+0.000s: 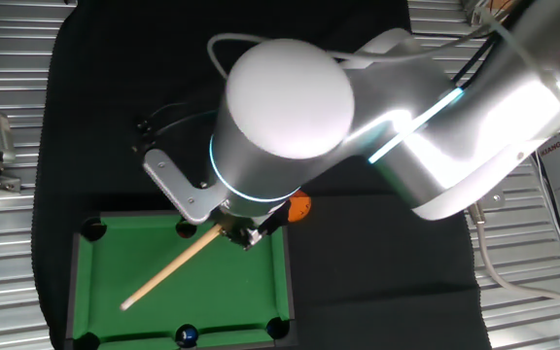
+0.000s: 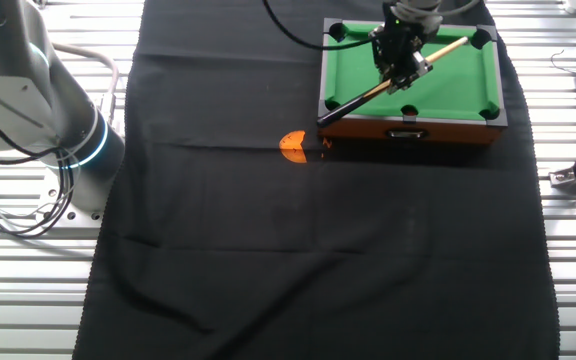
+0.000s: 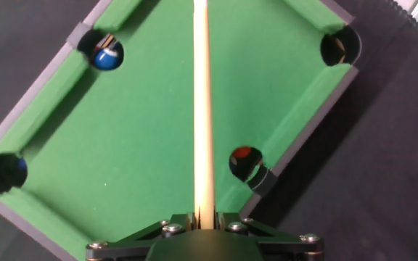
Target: Hit the pool ball
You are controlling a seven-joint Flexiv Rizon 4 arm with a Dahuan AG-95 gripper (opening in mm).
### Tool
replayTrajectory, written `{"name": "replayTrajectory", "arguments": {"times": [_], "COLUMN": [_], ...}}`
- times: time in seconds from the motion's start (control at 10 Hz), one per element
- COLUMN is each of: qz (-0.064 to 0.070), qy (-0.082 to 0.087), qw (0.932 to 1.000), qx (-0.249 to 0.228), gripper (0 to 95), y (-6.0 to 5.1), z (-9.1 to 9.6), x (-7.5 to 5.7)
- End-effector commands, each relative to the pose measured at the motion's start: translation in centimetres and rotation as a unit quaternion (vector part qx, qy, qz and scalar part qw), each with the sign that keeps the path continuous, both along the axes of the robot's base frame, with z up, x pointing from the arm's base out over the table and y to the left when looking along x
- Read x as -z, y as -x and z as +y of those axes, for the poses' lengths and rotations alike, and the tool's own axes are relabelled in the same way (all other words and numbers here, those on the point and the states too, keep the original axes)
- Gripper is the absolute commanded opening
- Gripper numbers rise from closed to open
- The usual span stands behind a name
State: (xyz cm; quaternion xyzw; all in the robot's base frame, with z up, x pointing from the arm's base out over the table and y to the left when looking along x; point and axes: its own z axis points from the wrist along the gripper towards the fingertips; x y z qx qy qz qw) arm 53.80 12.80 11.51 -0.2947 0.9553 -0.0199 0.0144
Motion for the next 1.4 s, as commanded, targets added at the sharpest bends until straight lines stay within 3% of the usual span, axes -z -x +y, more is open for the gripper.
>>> {"name": "replayTrajectory", "arguments": {"times": [0.1,0.6,0.9,1.4], "qz": [0.003,0.014,0.032,0.032], "qy": [0.004,0.014,0.036,0.035], "qw": [1.0,0.9997,0.9987,0.9987], "qx": [0.0,-0.012,-0.015,-0.015], "gripper": [0.0,0.0,0.0,0.0], "y": [-0.1,-0.6,-0.7,-0.8], "z": [0.2,0.4,0.3,0.2], "x": [0.3,1.5,1.8,1.9]}}
